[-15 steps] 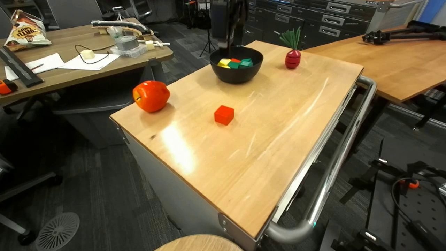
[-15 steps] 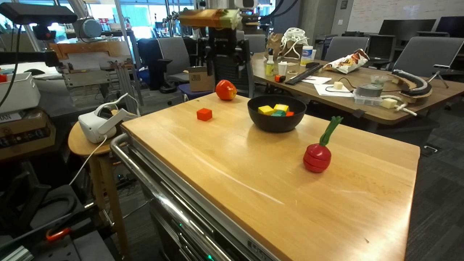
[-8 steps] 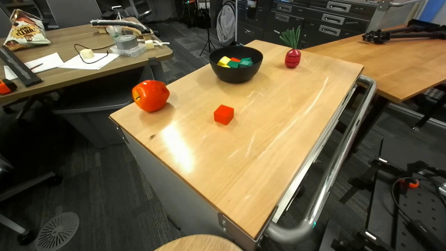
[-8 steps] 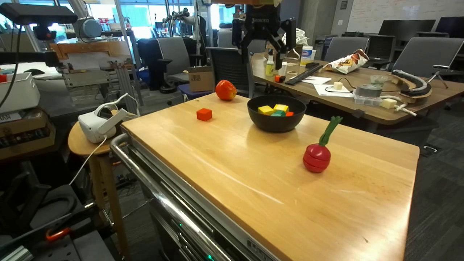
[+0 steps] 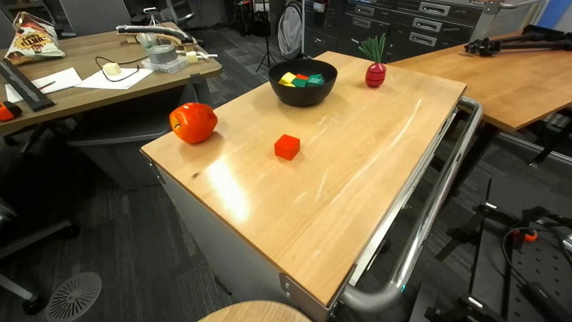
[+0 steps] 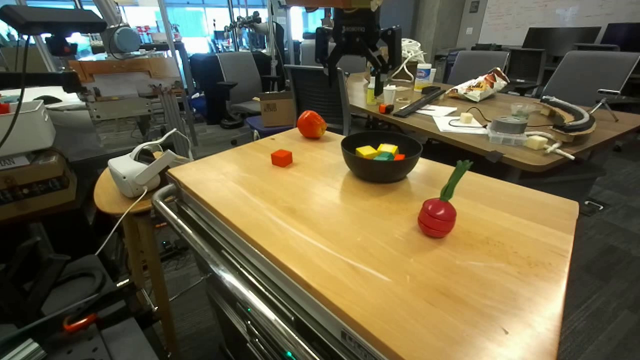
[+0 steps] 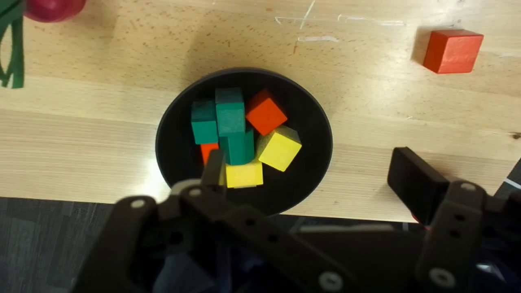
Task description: Remove the objects from the black bowl and put them on the table then move the apple to the right
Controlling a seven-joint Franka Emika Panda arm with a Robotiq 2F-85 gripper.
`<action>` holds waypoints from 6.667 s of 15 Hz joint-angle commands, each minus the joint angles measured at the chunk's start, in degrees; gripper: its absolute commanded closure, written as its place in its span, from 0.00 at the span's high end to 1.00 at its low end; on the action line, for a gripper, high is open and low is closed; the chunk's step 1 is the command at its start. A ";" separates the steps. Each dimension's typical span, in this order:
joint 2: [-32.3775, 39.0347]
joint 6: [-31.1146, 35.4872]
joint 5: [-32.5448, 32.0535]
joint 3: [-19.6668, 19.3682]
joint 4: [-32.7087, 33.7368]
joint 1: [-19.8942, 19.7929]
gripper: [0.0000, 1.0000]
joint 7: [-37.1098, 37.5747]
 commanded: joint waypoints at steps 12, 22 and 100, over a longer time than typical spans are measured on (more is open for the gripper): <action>9.10 15.35 -10.42 -1.32 2.56 0.72 1.00 4.94; 13.29 18.62 -5.55 -0.72 3.56 -0.43 1.00 6.20; 7.75 19.86 -15.71 -1.70 -2.44 2.90 1.00 11.02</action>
